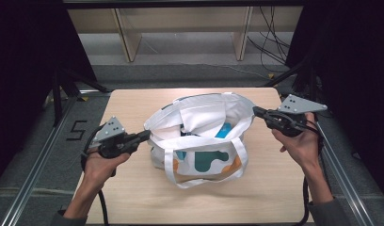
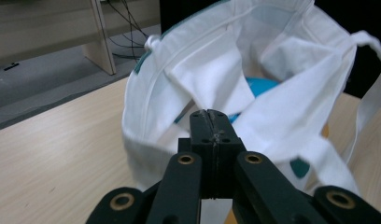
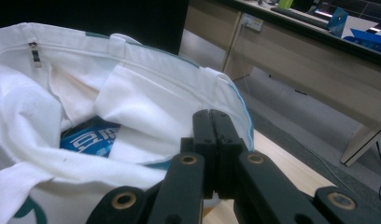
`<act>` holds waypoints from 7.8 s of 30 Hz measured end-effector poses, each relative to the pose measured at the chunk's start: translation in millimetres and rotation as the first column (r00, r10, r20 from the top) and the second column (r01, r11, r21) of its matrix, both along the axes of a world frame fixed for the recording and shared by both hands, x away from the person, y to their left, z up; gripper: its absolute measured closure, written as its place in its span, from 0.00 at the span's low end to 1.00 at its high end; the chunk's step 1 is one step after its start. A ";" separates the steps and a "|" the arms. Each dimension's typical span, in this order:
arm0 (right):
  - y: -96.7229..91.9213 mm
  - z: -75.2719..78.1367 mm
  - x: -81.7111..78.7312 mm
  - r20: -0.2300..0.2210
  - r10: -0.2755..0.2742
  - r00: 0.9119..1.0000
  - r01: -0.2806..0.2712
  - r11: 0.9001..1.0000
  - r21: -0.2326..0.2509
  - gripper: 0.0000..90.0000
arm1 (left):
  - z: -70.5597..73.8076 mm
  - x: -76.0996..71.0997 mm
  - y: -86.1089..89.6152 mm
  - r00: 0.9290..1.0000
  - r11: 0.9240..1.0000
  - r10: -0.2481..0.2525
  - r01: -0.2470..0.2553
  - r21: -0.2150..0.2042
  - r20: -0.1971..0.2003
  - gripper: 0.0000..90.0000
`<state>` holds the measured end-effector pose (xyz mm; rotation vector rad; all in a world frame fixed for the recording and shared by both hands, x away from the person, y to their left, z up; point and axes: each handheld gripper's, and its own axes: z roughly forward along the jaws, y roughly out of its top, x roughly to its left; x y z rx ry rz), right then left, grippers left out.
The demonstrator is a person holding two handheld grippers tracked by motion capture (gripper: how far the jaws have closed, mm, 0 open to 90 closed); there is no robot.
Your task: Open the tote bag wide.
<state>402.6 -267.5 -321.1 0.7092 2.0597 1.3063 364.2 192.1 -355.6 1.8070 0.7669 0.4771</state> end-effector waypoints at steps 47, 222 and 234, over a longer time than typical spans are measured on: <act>6.7 -154.5 39.4 -0.350 -0.064 0.935 -0.008 0.980 -0.201 1.00 | -104.0 47.4 -9.6 0.971 0.985 0.052 -0.012 0.171 -0.232 1.00; 79.5 -77.7 84.3 -0.307 0.055 0.950 -0.138 0.958 -0.253 1.00 | -83.7 107.2 -71.5 0.898 0.957 -0.083 0.193 0.217 -0.433 0.98; 37.6 -119.3 134.5 -0.400 -0.174 0.900 0.047 0.950 -0.308 1.00 | -102.0 55.2 -47.5 0.913 0.956 -0.137 0.224 0.191 -0.384 0.99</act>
